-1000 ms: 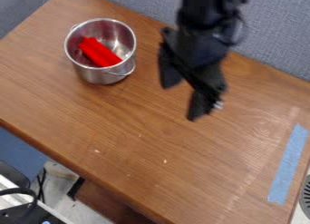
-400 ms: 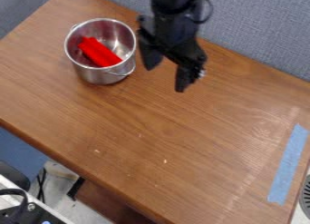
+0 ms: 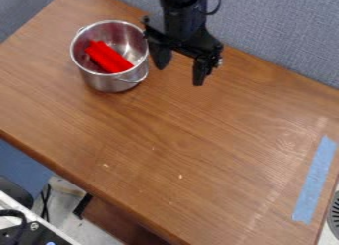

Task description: Put the red object in the metal pot

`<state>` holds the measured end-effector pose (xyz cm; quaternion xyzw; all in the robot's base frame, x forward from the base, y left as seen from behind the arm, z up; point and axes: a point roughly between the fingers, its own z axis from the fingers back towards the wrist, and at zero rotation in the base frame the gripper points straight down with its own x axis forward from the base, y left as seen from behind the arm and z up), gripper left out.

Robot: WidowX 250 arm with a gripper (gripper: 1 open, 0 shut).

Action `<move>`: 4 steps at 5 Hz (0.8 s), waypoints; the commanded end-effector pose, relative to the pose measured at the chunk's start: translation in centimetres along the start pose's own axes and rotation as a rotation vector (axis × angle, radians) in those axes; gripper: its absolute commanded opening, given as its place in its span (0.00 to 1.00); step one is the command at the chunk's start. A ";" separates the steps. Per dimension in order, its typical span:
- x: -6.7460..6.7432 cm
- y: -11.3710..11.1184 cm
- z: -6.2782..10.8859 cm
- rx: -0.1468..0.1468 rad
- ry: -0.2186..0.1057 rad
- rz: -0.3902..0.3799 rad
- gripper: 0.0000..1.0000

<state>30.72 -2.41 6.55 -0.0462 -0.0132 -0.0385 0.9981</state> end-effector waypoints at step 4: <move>-4.2 -3.6 -3.3 -0.035 -0.078 -0.085 1.00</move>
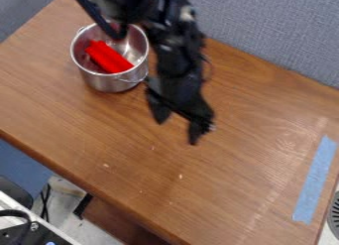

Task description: Put the red object in the metal pot

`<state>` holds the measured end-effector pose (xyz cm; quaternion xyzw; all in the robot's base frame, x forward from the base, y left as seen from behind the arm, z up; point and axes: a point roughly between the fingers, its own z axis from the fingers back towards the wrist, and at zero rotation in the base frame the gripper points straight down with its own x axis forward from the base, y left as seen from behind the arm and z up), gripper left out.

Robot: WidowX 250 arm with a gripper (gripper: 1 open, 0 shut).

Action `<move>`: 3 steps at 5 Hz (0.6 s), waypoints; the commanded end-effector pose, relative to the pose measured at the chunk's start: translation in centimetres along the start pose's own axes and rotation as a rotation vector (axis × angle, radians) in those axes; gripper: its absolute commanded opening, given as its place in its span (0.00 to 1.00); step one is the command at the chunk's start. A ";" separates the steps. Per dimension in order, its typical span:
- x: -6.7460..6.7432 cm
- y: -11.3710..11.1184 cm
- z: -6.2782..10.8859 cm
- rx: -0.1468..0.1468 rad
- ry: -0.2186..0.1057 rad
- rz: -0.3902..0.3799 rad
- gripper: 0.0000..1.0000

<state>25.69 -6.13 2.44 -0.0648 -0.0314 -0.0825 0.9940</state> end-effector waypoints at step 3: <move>-1.9 0.6 5.3 -0.040 -0.075 -0.249 1.00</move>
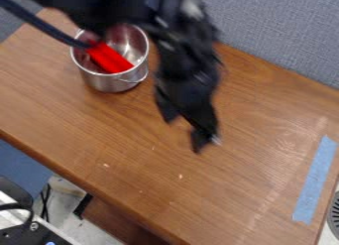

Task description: Put the red object in the metal pot

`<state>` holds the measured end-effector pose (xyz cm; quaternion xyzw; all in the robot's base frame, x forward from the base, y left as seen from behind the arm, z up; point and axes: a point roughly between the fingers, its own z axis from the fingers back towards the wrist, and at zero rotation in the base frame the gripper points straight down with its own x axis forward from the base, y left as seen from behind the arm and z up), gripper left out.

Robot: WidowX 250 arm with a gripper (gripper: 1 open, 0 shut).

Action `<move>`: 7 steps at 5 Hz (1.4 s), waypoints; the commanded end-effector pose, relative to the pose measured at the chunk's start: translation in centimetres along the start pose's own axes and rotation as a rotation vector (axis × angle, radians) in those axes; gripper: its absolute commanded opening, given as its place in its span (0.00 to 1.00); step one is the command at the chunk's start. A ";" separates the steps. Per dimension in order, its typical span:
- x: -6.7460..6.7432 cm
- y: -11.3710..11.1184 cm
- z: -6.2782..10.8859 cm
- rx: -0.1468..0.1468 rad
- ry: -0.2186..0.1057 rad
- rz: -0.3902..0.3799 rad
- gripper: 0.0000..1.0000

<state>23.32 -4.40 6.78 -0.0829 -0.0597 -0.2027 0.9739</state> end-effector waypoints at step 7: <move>-1.8 3.6 -2.4 0.026 -0.065 0.063 1.00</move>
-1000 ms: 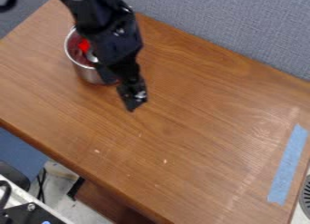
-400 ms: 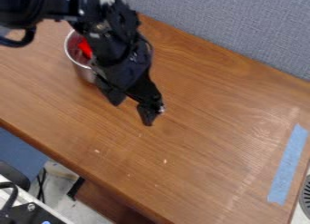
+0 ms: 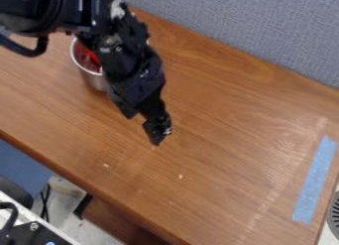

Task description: Put the red object in the metal pot

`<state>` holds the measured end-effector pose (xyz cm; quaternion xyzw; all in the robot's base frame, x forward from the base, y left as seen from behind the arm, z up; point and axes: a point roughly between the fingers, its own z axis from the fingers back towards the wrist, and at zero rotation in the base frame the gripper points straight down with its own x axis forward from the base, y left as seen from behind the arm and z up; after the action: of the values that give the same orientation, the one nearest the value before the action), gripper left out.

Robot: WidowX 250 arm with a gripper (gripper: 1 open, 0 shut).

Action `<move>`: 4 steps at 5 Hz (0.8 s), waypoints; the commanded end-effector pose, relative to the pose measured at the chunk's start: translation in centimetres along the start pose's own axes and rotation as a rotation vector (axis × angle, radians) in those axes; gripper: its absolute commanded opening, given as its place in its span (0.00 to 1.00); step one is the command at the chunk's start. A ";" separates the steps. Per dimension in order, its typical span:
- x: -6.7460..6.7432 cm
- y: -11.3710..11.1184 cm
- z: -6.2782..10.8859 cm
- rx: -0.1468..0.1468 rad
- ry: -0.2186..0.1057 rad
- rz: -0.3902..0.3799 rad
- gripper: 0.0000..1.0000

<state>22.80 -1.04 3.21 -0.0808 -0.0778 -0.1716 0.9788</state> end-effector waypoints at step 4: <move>-1.3 8.9 4.2 0.088 -0.077 0.073 1.00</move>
<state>23.53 7.83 5.23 -0.0595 -0.1064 -0.1355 0.9832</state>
